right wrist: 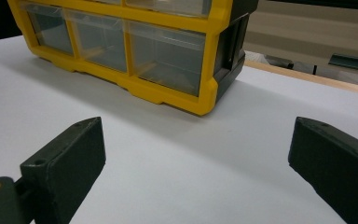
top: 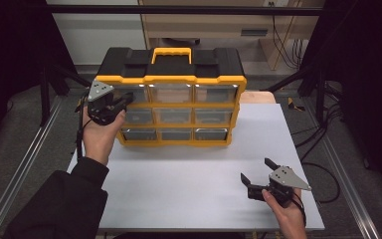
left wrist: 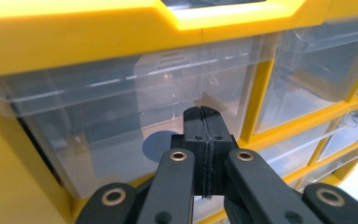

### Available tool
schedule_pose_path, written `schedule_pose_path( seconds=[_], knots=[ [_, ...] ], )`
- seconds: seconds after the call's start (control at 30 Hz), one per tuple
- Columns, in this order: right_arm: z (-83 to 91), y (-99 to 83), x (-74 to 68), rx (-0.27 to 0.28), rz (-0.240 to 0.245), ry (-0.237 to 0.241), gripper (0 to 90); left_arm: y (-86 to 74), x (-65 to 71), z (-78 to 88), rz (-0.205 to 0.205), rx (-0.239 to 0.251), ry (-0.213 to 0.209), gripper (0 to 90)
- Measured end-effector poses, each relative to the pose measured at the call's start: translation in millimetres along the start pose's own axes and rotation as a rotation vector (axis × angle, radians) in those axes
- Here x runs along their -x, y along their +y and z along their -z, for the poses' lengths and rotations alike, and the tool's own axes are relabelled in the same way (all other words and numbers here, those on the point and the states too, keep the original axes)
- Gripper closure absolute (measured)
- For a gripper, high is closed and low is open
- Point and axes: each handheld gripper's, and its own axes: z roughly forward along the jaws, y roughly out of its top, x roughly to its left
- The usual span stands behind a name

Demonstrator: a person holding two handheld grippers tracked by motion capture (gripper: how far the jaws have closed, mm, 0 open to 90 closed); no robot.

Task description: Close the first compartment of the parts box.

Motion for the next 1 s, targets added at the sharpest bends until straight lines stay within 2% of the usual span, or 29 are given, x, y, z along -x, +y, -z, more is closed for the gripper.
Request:
schedule_pose_path(
  seconds=[0.8,1.0],
  knots=[
    [-0.9,-0.5,-0.6,-0.006,0.003,-0.001,4.0,-4.7,5.5,14.7,-0.004,0.067,-0.035,89.2],
    [-1.0,-0.5,-0.9,-0.006,-0.001,0.002,4.1,-6.9,4.0,17.5,-0.006,0.095,-0.030,88.7]
  ],
)
